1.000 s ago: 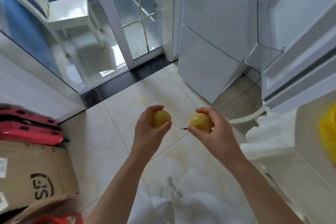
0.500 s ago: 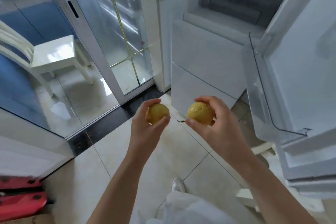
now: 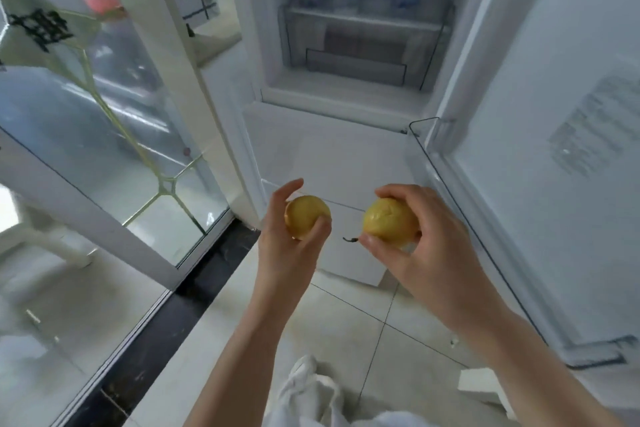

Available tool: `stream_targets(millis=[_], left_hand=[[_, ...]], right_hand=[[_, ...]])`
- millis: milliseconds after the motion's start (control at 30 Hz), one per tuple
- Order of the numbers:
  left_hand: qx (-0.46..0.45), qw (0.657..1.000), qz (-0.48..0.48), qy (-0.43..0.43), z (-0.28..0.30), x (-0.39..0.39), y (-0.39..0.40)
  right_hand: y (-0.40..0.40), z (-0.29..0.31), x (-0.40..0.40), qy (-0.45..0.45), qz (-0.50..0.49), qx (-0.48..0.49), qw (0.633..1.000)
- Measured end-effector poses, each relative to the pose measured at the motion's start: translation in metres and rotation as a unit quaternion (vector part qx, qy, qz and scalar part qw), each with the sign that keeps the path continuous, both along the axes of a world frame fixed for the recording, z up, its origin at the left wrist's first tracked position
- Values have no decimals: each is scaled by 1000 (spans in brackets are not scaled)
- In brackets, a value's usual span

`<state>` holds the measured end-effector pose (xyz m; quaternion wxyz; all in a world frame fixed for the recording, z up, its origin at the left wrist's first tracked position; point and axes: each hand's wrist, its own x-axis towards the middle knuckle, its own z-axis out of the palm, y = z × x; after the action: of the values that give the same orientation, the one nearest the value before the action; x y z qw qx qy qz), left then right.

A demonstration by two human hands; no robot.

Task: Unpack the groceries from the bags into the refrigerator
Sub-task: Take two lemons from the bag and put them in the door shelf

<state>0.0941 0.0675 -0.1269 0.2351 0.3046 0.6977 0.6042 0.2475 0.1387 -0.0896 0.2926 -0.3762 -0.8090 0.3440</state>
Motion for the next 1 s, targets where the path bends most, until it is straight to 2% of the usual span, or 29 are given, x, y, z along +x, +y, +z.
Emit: stream_targets(millis=[167,267,367,533,733,867,1000], left_hand=[[-4,991,-125,42,4,-35,41],[-7,976,-199,89,8,-55,66],[-6,961,-257,100,10,-63,89],[5,924,-364,114,21,-50,131],[50,884,-431,174,38,-17,189],[39,834,-481,268,43,-3,225],[-25,747,-541,386,45,3,254]], right_hand=[[14,-1,-21,11,-112,7,994],[15,-2,-28,-5,-184,9,983],[17,-1,-26,-17,-248,15,969],[29,9,-12,-27,-340,24,940],[61,12,10,-52,-413,31,909],[82,7,19,-112,-411,4,905],[98,2,19,-158,-377,-42,912]])
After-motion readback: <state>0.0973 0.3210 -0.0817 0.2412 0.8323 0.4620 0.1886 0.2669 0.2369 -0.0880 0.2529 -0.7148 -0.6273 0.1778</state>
